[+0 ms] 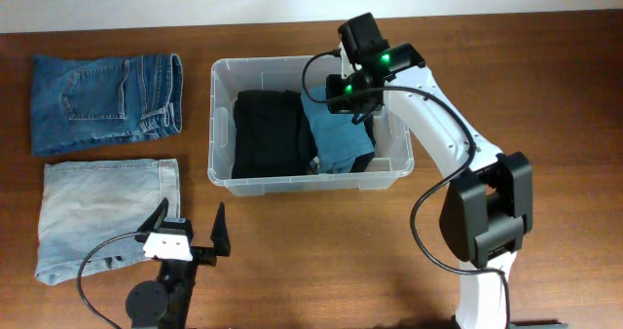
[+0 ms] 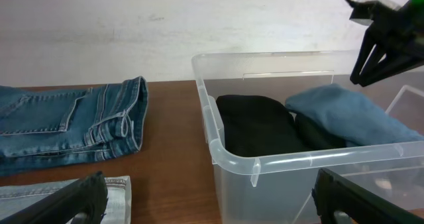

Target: Pack container

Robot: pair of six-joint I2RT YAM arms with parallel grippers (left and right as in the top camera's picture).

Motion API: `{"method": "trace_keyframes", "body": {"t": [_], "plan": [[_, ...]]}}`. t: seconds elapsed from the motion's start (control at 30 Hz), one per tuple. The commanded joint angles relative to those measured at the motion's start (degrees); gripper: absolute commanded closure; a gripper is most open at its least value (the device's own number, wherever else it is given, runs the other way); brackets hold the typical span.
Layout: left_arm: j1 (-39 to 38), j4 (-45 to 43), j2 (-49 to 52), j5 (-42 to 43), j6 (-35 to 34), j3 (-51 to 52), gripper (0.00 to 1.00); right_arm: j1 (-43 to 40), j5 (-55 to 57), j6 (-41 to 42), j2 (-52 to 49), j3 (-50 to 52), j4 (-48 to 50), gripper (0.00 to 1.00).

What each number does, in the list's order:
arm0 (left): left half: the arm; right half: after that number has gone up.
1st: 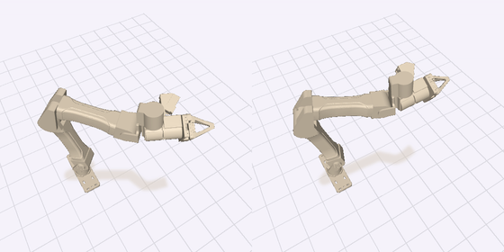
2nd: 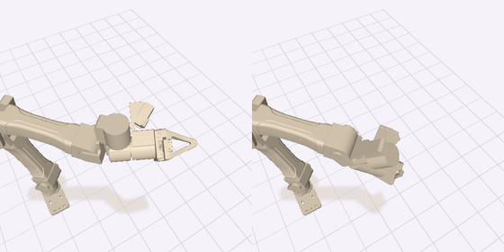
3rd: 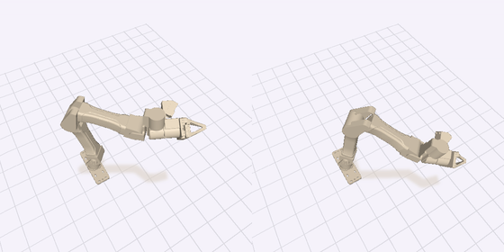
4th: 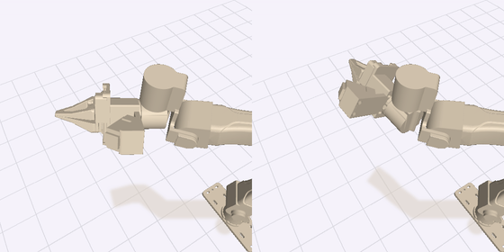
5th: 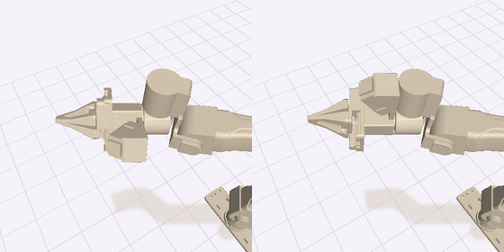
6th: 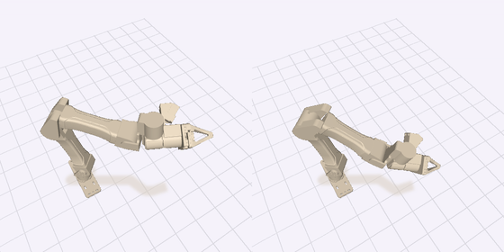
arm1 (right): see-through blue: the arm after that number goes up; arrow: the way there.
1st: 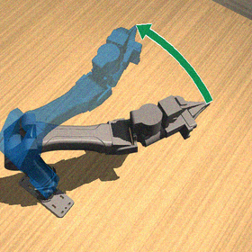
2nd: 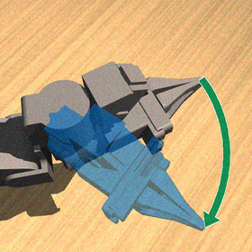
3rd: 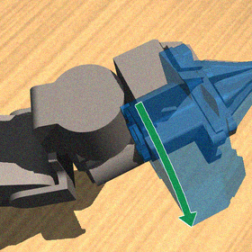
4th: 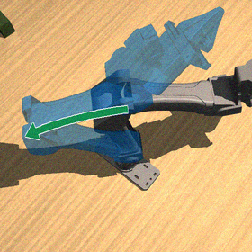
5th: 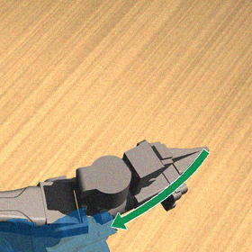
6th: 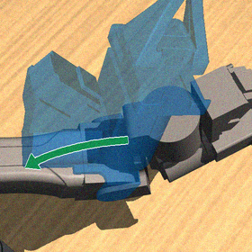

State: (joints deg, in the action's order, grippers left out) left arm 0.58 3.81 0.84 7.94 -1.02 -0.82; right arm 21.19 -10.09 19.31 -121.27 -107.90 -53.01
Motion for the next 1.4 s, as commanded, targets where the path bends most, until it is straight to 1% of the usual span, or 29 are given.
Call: {"method": "trace_keyframes", "body": {"t": [0.0, 0.17, 0.23, 0.33, 0.43, 0.57, 0.63, 0.67, 0.7, 0.73, 0.77, 0.8, 0.9, 1.0, 1.03, 1.07, 1.2, 1.37], "plan": [[0.33, 0.11, -0.44, -0.22, 0.87, 0.33, 0.00, 0.61, 1.95, 0.24, -4.42, -0.63, 0.35, 0.87], [0.33, 0.11, -0.44, -0.22, 0.87, 0.33, 0.01, 0.61, 2.01, 0.20, -8.79, -0.61, 1.22, 0.89], [0.35, 0.11, -0.44, -0.22, 0.87, 0.33, 0.00, 0.55, 3.10, 0.22, -9.31, -0.63, 1.46, 0.91], [0.33, 0.11, -0.44, -0.22, 0.87, 0.33, 0.01, 0.55, 4.39, 0.20, -8.76, -1.01, 1.36, 0.91], [0.33, 0.09, -0.44, -0.22, 0.87, 0.33, 0.01, 0.55, 4.37, 0.20, -6.16, -1.20, 0.92, 0.90], [0.33, 0.11, -0.44, -0.22, 0.87, 0.33, 0.01, 0.55, 4.35, 0.22, 0.00, -1.20, -0.66, 0.90], [0.33, 0.11, -0.44, -0.22, 0.87, 0.33, 0.01, 0.55, 4.44, 0.17, 3.96, -1.20, -1.66, 0.86], [0.33, 0.11, -0.44, -0.22, 0.87, 0.33, 0.01, 0.52, 4.61, 0.17, 5.42, -1.20, -2.14, 0.84], [0.33, 0.11, -0.44, -0.22, 0.87, 0.33, 0.00, 0.50, 5.22, 0.17, 7.72, -1.20, -2.89, 0.79], [0.33, 0.11, -0.44, -0.22, 0.87, 0.33, 0.01, 0.48, 7.80, 0.20, 11.65, -1.20, -4.74, 0.55], [0.33, 0.09, -0.44, -0.22, 0.87, 0.33, 0.00, 0.48, 9.53, 0.22, 13.33, -1.20, -5.75, 0.42], [0.33, 0.11, -0.44, -0.22, 0.87, 0.33, 0.00, 0.33, 11.34, 0.26, 14.97, -1.20, -6.95, 0.33], [0.33, 0.11, -0.44, -0.22, 0.87, 0.33, 0.01, -1.38, 17.66, 3.34, 19.32, -1.20, -11.52, 0.22], [0.33, 0.11, -0.44, -0.22, 0.87, 0.33, 0.00, -4.85, 21.03, 5.79, 22.16, -1.20, -16.00, 0.10], [0.33, 0.11, -0.44, -0.22, 0.87, 0.33, 0.01, -6.40, 21.35, 6.69, 22.88, -1.18, -17.64, 0.04], [0.33, 0.11, -0.44, -0.22, 0.87, 0.33, 0.00, -8.39, 21.24, 6.88, 23.61, -1.18, -19.32, 0.01], [0.33, 0.11, -0.44, -0.22, 0.87, 0.33, 0.00, -16.65, 21.31, 7.19, 24.41, -1.18, -24.39, 0.01], [0.33, 0.11, -0.44, -0.22, 0.87, 0.33, 0.00, -29.03, 19.45, 7.13, 24.35, 1.55, -25.27, 0.01]]}}
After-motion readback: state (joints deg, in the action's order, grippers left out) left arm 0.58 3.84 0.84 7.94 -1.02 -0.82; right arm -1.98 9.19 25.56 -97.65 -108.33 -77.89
